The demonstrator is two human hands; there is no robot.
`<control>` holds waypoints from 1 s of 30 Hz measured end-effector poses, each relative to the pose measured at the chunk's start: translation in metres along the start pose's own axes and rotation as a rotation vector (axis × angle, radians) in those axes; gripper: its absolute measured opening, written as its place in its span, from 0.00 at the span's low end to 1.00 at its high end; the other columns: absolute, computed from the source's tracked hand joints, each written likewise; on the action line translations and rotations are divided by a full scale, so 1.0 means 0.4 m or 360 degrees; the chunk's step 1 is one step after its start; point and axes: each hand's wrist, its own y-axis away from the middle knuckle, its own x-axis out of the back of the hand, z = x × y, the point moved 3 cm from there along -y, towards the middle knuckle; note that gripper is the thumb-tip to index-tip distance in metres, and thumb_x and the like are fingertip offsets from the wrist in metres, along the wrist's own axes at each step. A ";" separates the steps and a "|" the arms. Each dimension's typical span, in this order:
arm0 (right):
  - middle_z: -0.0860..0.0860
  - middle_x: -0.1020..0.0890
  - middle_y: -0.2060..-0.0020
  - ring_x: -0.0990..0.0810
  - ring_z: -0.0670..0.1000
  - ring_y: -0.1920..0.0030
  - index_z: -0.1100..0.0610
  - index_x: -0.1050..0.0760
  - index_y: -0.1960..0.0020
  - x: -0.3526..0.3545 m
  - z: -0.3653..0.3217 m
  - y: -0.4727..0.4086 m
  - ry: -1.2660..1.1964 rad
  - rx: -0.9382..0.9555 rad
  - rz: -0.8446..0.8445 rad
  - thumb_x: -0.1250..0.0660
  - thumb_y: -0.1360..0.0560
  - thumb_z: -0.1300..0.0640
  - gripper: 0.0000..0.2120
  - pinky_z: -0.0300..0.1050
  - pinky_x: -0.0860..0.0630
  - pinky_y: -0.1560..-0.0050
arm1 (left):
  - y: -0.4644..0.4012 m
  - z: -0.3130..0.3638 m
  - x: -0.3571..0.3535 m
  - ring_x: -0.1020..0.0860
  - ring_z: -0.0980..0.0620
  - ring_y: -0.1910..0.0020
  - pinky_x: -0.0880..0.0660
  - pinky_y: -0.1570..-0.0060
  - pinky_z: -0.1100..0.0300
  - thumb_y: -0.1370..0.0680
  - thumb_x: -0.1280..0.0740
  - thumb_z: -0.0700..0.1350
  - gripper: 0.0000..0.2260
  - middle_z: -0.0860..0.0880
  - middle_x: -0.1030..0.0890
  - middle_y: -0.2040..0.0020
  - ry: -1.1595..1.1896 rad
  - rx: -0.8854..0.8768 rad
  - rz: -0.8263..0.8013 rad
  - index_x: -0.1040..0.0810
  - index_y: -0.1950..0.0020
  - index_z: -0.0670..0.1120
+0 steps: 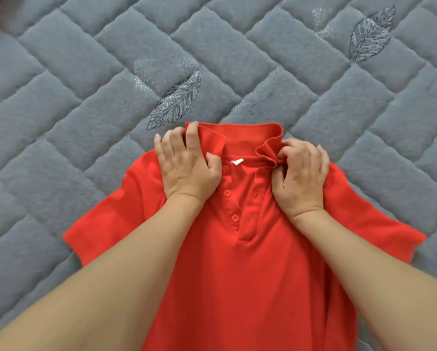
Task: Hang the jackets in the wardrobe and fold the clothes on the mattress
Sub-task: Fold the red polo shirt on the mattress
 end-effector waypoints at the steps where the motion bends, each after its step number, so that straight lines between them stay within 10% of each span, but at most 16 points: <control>1: 0.51 0.21 0.44 0.27 0.56 0.39 0.53 0.30 0.47 0.004 -0.006 -0.003 -0.0013 0.0053 0.0031 0.33 0.32 0.63 0.15 0.62 0.41 0.29 | 0.002 -0.002 0.001 0.31 0.38 0.33 0.48 0.24 0.41 0.30 0.40 0.51 0.31 0.40 0.27 0.37 0.0027 0.0004 0.0015 0.33 0.27 0.43; 5: 0.54 0.21 0.47 0.26 0.60 0.45 0.54 0.26 0.36 0.048 -0.029 -0.011 0.0021 -0.0087 0.0005 0.32 0.32 0.62 0.24 0.59 0.36 0.37 | -0.001 0.012 0.048 0.30 0.44 0.35 0.47 0.27 0.47 0.27 0.37 0.48 0.32 0.46 0.26 0.37 0.0140 0.0015 0.0003 0.37 0.23 0.46; 8: 0.56 0.23 0.49 0.28 0.61 0.44 0.52 0.31 0.27 0.098 -0.032 -0.011 0.0005 -0.0515 -0.0066 0.36 0.32 0.56 0.32 0.55 0.38 0.40 | 0.028 0.030 0.135 0.28 0.43 0.40 0.43 0.33 0.47 0.28 0.35 0.42 0.18 0.47 0.24 0.44 0.0513 -0.0058 0.0188 0.22 0.39 0.50; 11: 0.54 0.24 0.55 0.26 0.62 0.48 0.47 0.19 0.44 0.163 -0.068 0.037 -0.0024 -0.0415 0.0062 0.38 0.33 0.54 0.19 0.56 0.36 0.45 | 0.126 0.004 0.205 0.28 0.45 0.40 0.41 0.32 0.41 0.34 0.36 0.39 0.10 0.47 0.24 0.43 0.0636 -0.0323 0.0367 0.22 0.55 0.49; 14: 0.54 0.24 0.44 0.27 0.60 0.39 0.46 0.19 0.44 0.188 -0.104 0.138 0.0051 -0.0305 -0.0150 0.36 0.34 0.47 0.20 0.60 0.39 0.36 | 0.249 -0.061 0.188 0.38 0.44 0.24 0.51 0.26 0.34 0.33 0.36 0.42 0.20 0.47 0.31 0.26 0.0279 -0.0613 -0.0129 0.22 0.42 0.48; 17: 0.53 0.43 0.22 0.47 0.58 0.22 0.42 0.42 0.22 0.148 -0.112 0.226 0.0228 -0.0129 -0.0727 0.45 0.30 0.33 0.37 0.66 0.60 0.27 | 0.318 -0.139 0.128 0.60 0.49 0.20 0.63 0.27 0.34 0.24 0.46 0.54 0.33 0.54 0.56 0.18 -0.0134 -0.0558 -0.0671 0.49 0.19 0.55; 30: 0.54 0.48 0.20 0.52 0.62 0.21 0.42 0.52 0.21 0.043 -0.062 0.258 0.0477 0.0029 -0.0679 0.48 0.25 0.35 0.36 0.69 0.55 0.26 | 0.288 -0.174 0.041 0.72 0.51 0.24 0.73 0.33 0.31 0.26 0.55 0.65 0.36 0.55 0.70 0.23 -0.0293 -0.0649 -0.0846 0.69 0.23 0.59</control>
